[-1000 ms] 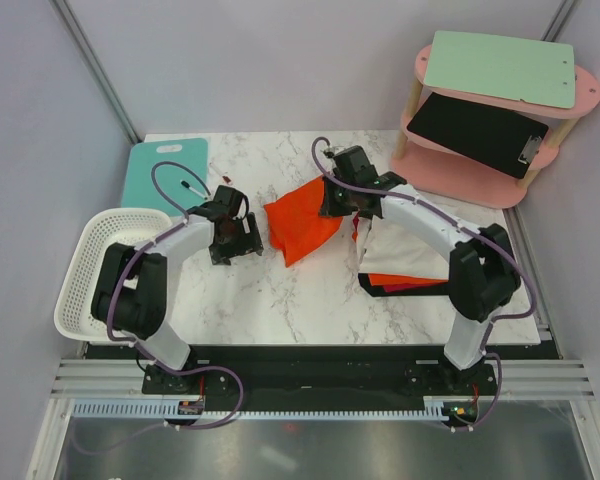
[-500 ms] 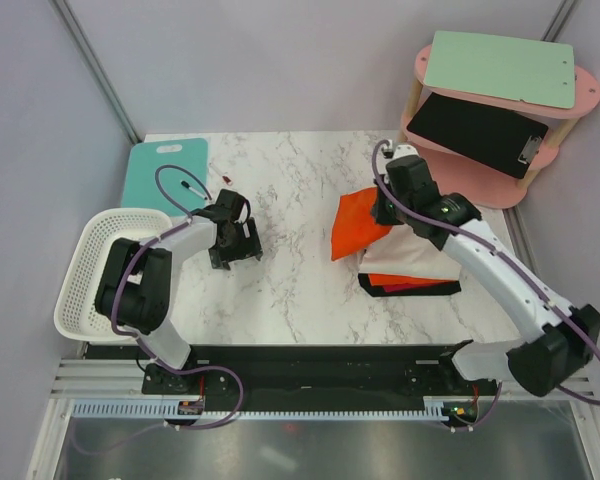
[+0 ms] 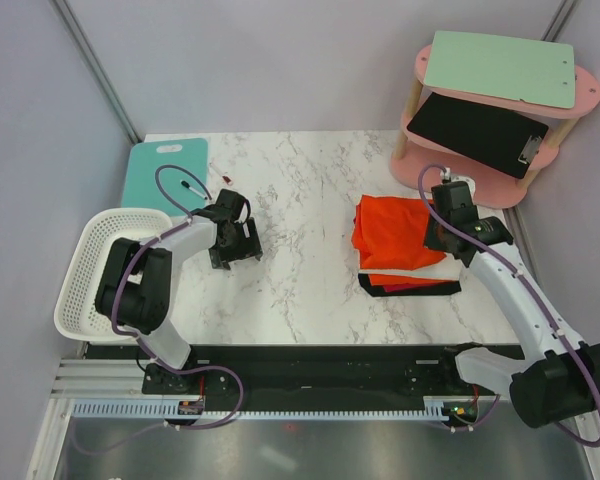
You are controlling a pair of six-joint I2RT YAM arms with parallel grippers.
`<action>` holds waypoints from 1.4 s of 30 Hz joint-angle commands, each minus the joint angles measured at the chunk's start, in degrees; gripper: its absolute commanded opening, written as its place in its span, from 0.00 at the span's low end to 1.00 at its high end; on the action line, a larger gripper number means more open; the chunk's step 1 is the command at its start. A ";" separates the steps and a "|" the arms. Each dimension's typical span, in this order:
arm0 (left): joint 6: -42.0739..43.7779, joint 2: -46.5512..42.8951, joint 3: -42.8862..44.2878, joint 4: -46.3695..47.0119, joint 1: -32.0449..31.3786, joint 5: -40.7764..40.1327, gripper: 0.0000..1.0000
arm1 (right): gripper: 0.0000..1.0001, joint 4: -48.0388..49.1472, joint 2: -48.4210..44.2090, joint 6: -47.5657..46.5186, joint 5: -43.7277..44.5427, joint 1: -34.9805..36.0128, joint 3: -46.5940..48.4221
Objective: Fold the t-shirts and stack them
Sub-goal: Neatly place the folded tshirt to the corner
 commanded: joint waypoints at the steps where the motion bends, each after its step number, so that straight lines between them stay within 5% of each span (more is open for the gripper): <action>1: 0.81 0.76 -1.84 1.61 0.12 0.32 0.90 | 0.00 -1.92 0.07 0.19 7.15 -4.27 -3.44; 6: 0.89 -0.82 -1.49 1.52 -0.94 1.20 0.90 | 0.00 -1.74 0.77 0.02 10.33 -6.91 -3.36; 8: 0.81 -1.52 -1.05 1.61 -2.25 1.82 0.91 | 0.10 -1.75 1.47 0.46 10.94 -7.09 -3.36; 9: 0.72 -1.79 -0.44 1.61 -2.87 1.91 0.91 | 0.30 -1.66 1.57 0.55 11.38 -7.35 -3.62; 11: 0.90 -2.49 0.18 1.60 -5.15 1.73 0.91 | 0.48 -1.83 1.92 0.90 13.31 -7.44 -3.53; 12: 0.81 -2.75 0.87 1.52 -5.94 1.47 0.91 | 0.79 -1.83 1.66 1.07 13.58 -7.44 -3.27; 14: 0.81 -3.19 2.02 1.52 -8.40 1.03 0.92 | 0.98 -1.13 -0.10 0.64 12.27 -7.44 -2.83; 22: 0.37 -5.65 10.18 3.62 -20.44 -0.12 0.92 | 0.98 5.45 -9.33 -1.04 5.86 -7.44 -3.71; 25: 0.11 -6.10 12.65 8.18 -22.56 4.44 0.84 | 0.98 8.53 -8.98 -1.04 4.62 -7.44 -4.67; 27: -0.07 -5.05 15.02 12.47 -23.26 10.04 0.69 | 0.98 10.98 -7.32 -1.04 3.13 -7.36 -5.20; 28: -0.59 -4.34 16.86 13.81 -23.44 12.17 0.45 | 0.98 12.30 -6.79 -0.95 2.34 -7.44 -5.99; 31: -2.26 -0.13 20.81 18.56 -24.14 21.66 0.02 | 0.98 17.49 -4.42 -0.86 -4.94 -7.36 -7.04; 36: -7.35 5.67 22.68 33.63 -26.34 35.02 0.02 | 0.98 24.53 0.41 0.54 -16.98 -7.44 -6.61; 42: -15.61 11.83 26.19 42.90 -28.80 43.91 0.02 | 0.98 28.48 6.57 1.25 -21.30 -7.44 -4.85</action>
